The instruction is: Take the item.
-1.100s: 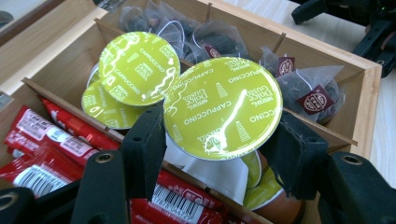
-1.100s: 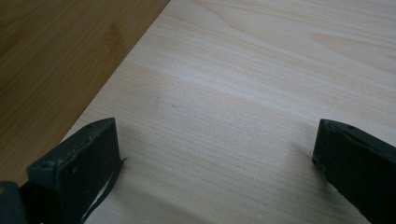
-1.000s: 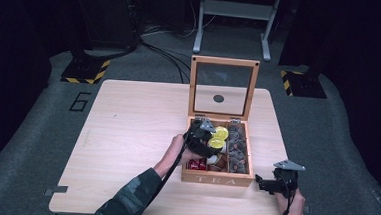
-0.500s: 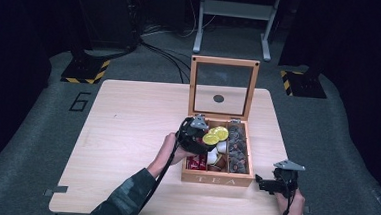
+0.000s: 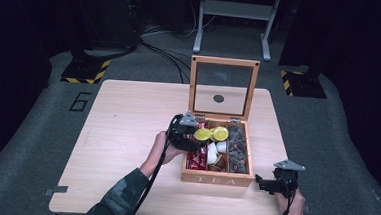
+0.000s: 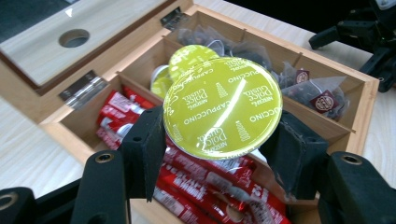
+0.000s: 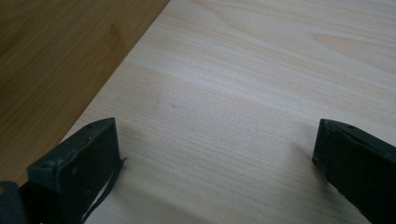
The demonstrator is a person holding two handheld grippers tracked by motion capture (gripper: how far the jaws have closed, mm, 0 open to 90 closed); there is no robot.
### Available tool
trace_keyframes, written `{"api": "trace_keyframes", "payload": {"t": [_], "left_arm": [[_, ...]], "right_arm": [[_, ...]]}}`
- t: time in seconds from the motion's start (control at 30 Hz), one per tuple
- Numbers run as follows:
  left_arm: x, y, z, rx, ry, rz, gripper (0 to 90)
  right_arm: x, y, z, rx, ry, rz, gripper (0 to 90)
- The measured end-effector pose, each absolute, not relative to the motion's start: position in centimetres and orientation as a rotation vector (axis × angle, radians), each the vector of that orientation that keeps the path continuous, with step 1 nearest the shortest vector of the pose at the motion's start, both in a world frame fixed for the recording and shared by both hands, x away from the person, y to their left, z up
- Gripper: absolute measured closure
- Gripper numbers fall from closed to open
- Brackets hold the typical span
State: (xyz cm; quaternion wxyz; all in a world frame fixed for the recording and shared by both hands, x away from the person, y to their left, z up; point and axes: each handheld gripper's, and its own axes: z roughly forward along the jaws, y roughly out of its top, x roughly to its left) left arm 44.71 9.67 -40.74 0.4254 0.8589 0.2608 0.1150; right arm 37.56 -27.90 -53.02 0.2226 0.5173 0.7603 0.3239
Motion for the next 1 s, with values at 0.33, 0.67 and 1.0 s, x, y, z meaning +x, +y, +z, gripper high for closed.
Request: {"api": "trace_keyframes", "payload": {"t": [0.33, 0.67, 1.0], "left_arm": [[44.9, 12.1, -40.3, 2.112, 0.707, 0.329, 40.6], [44.8, 13.9, -40.2, 2.084, 0.749, 0.355, 40.6], [45.0, 16.4, -40.2, 2.050, 0.811, 0.408, 40.6]], "right_arm": [[37.6, -27.9, -53.0, 1.429, 2.100, 0.894, 0.2], [37.6, -27.9, -53.0, 1.429, 2.099, 0.894, 0.2], [37.6, -27.9, -53.0, 1.430, 2.099, 0.894, 0.1]]}}
